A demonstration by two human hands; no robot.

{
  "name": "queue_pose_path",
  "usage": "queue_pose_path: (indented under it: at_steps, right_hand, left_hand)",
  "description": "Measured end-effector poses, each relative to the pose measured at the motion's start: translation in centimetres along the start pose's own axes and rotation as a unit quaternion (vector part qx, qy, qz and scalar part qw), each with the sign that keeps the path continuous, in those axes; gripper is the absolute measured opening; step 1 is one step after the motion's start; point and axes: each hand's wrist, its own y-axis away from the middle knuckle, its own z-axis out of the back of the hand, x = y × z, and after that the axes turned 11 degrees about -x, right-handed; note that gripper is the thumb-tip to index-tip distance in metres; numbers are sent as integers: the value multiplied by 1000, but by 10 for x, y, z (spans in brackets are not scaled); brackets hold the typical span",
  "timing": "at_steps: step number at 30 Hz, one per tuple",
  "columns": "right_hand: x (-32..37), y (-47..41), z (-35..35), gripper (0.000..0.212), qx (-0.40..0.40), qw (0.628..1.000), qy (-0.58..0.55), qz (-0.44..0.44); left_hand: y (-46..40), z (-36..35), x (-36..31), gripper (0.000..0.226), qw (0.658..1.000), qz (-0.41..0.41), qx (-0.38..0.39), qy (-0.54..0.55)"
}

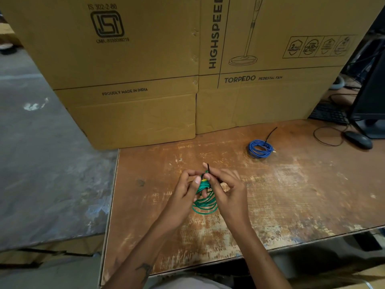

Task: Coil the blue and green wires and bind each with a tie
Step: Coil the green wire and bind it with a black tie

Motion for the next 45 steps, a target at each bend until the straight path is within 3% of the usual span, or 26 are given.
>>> queue_pose_path:
  at_steps: [4, 13, 18, 23, 29, 38, 45]
  right_hand:
    - [6, 0, -1, 32, -1, 999, -23, -35]
    - [8, 6, -8, 6, -34, 992, -75, -96]
    - [24, 6, -1, 1, -59, 997, -9, -45]
    - [32, 8, 2, 17, -19, 969, -178, -171]
    - [33, 5, 4, 11, -11, 961, -155, -229]
    - [25, 12, 8, 13, 10, 967, -114, -227]
    - [29, 13, 7, 3, -14, 964, -123, -237]
  left_hand:
    - [2, -3, 1, 20, 1000, -10, -16, -9]
    - [1, -5, 8, 15, 998, 1, -49, -32]
    - [-1, -5, 3, 14, 996, -9, -88, -20]
    - [1, -3, 0, 12, 995, -39, -90, -35]
    - [4, -4, 0, 12, 996, -46, -78, -13]
    - [0, 1, -2, 15, 997, -48, -61, -1]
    - [2, -1, -1, 12, 997, -56, -45, -7]
